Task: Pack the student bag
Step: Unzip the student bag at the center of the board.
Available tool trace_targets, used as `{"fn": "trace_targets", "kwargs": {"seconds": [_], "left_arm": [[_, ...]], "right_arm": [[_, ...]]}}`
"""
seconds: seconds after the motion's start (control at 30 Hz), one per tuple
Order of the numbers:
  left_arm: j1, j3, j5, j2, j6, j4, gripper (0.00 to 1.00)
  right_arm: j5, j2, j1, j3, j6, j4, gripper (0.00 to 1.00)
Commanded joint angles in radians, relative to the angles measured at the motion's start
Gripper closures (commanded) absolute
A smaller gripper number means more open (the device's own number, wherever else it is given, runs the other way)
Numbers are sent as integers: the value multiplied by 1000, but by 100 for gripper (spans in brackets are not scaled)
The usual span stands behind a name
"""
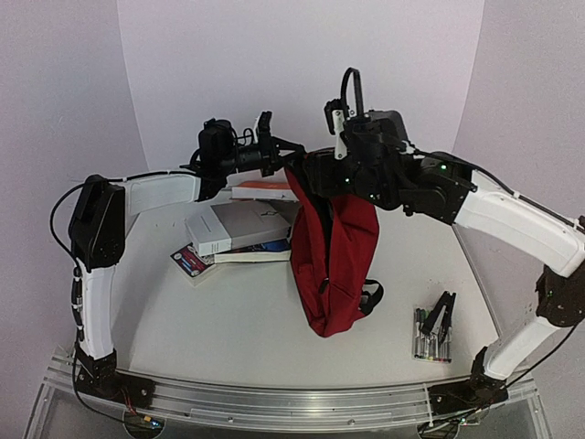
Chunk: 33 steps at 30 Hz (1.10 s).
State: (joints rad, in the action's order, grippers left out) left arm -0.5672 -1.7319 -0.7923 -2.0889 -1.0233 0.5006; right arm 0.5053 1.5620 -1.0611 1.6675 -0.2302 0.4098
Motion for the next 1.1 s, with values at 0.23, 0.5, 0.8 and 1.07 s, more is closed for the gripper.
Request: {"fn": "trace_targets", "kwargs": {"seconds": [0.23, 0.5, 0.8, 1.07], "left_arm": [[-37, 9, -43, 117, 23, 41, 100], [-42, 0, -43, 118, 26, 31, 100], [-42, -15, -45, 115, 29, 11, 100], [-20, -8, -12, 95, -30, 12, 100]], "right_arm": [[165, 155, 3, 187, 15, 165, 33], [220, 247, 24, 298, 18, 245, 43], [251, 289, 33, 360, 28, 270, 75], [227, 223, 41, 345, 6, 267, 100]]}}
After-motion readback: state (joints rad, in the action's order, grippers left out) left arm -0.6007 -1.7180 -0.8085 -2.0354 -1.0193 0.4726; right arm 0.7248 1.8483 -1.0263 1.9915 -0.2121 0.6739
